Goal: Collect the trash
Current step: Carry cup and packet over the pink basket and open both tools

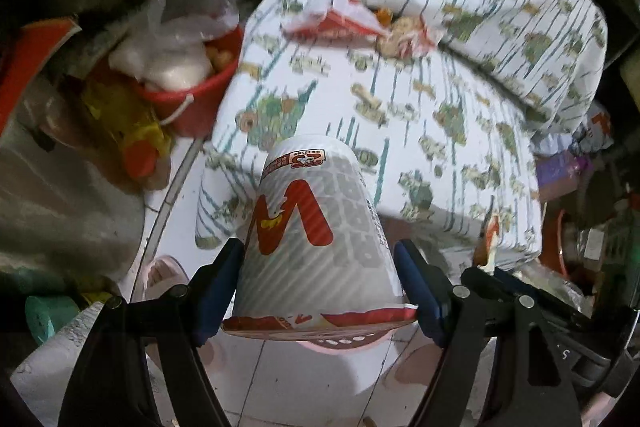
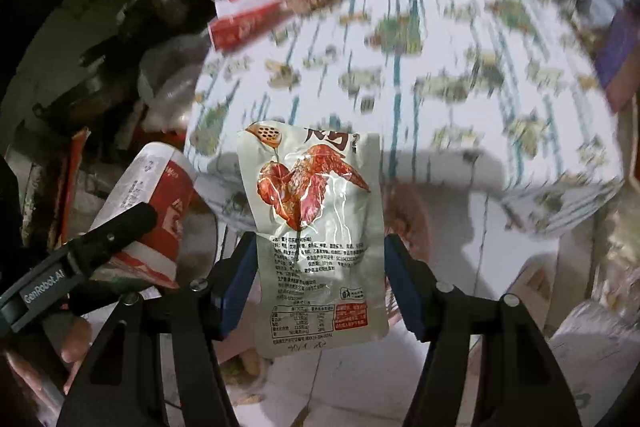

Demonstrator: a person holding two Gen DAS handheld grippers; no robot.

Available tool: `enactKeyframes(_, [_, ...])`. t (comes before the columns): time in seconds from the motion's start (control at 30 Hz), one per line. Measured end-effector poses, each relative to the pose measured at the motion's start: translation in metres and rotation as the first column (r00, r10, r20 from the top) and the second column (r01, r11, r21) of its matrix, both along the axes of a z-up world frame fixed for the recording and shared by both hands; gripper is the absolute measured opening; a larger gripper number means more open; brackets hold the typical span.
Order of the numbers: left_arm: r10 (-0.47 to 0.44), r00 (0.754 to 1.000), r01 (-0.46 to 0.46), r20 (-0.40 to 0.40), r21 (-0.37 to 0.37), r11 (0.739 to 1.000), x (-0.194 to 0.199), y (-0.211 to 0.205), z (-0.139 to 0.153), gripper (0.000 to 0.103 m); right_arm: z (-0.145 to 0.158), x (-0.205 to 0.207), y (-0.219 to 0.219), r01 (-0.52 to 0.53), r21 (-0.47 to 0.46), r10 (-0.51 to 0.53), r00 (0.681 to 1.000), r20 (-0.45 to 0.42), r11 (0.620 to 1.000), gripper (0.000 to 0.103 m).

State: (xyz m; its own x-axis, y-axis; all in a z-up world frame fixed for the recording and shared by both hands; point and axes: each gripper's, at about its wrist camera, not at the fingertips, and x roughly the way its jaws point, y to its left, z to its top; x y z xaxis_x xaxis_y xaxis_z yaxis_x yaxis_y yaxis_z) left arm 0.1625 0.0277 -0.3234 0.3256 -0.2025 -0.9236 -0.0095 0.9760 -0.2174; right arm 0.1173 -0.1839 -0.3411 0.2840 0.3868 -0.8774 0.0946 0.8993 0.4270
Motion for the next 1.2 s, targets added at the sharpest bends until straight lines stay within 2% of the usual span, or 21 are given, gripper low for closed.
enactKeyframes(0.17, [-0.014,0.997,0.014,-0.072,-0.003,1.0,0.006,-0.008,-0.027,0.078,-0.037,0.004,-0.001,0.016,0.084,-0.004,0.991,-0.137,0.996,0.062])
enactKeyframes(0.3, [-0.018,0.994,0.018,-0.109,-0.002,1.0,0.01,-0.013,-0.04,0.078,-0.05,0.009,-0.003,0.031,0.079,-0.017,0.985,-0.173,0.996,0.063])
enactKeyframes(0.4, [-0.018,0.992,0.018,-0.127,0.0,1.0,0.011,-0.018,-0.046,0.078,-0.052,0.012,-0.003,0.027,0.075,-0.013,0.985,-0.174,0.997,0.063])
enactKeyframes(0.6, [-0.021,0.994,0.023,-0.106,0.021,1.0,0.013,-0.022,-0.041,0.079,-0.048,0.017,-0.011,0.06,0.107,-0.041,0.984,-0.175,0.992,0.064])
enactKeyframes(0.7, [-0.022,0.993,0.026,-0.116,0.028,0.999,0.012,-0.021,-0.04,0.086,-0.045,0.017,-0.015,0.077,0.143,-0.052,0.984,-0.17,0.987,0.074])
enactKeyframes(0.8, [-0.015,0.995,0.021,-0.096,0.056,0.998,0.011,-0.021,-0.037,0.086,-0.044,0.016,-0.018,0.087,0.135,-0.064,0.984,-0.169,0.987,0.074])
enactKeyframes(1.0, [-0.018,0.998,0.021,-0.064,0.058,0.998,0.008,-0.019,-0.029,0.088,-0.039,0.014,-0.028,0.119,0.115,-0.1,0.983,-0.152,0.986,0.074])
enactKeyframes(1.2, [-0.003,1.0,0.002,0.004,0.07,0.998,0.008,-0.017,-0.016,0.089,-0.022,0.014,-0.031,0.112,0.074,-0.106,0.991,-0.082,0.991,0.074])
